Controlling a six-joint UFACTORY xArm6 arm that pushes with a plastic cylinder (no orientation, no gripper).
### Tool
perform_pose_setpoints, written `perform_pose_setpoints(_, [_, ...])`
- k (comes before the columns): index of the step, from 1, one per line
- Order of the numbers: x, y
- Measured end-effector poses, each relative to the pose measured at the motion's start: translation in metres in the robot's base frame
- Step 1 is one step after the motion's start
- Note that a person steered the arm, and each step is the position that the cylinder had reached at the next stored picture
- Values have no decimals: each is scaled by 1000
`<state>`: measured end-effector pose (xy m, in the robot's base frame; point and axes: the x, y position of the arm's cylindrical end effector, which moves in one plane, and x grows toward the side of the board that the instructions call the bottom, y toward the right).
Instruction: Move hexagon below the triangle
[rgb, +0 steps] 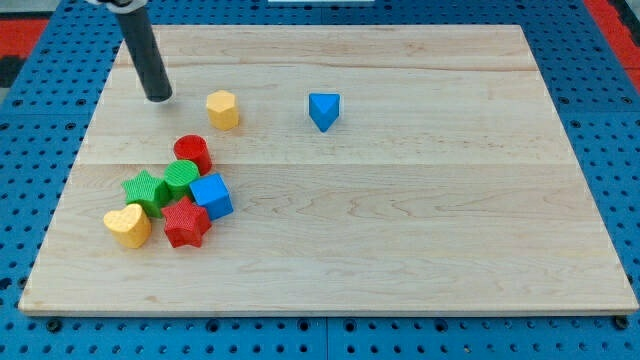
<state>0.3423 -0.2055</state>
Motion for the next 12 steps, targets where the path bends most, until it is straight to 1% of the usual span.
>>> perform_pose_setpoints(1, [2, 95])
perform_pose_setpoints(2, [5, 138])
perform_pose_setpoints(3, [17, 43])
perform_pose_setpoints(4, [49, 54])
perform_pose_setpoints(5, [43, 115])
perform_pose_setpoints(6, [30, 158])
perform_pose_setpoints(7, [51, 125])
perform_pose_setpoints(8, [71, 155])
perform_pose_setpoints(9, [70, 201])
perform_pose_setpoints(10, [75, 208])
perform_pose_setpoints(11, [107, 194])
perform_pose_setpoints(12, [113, 141])
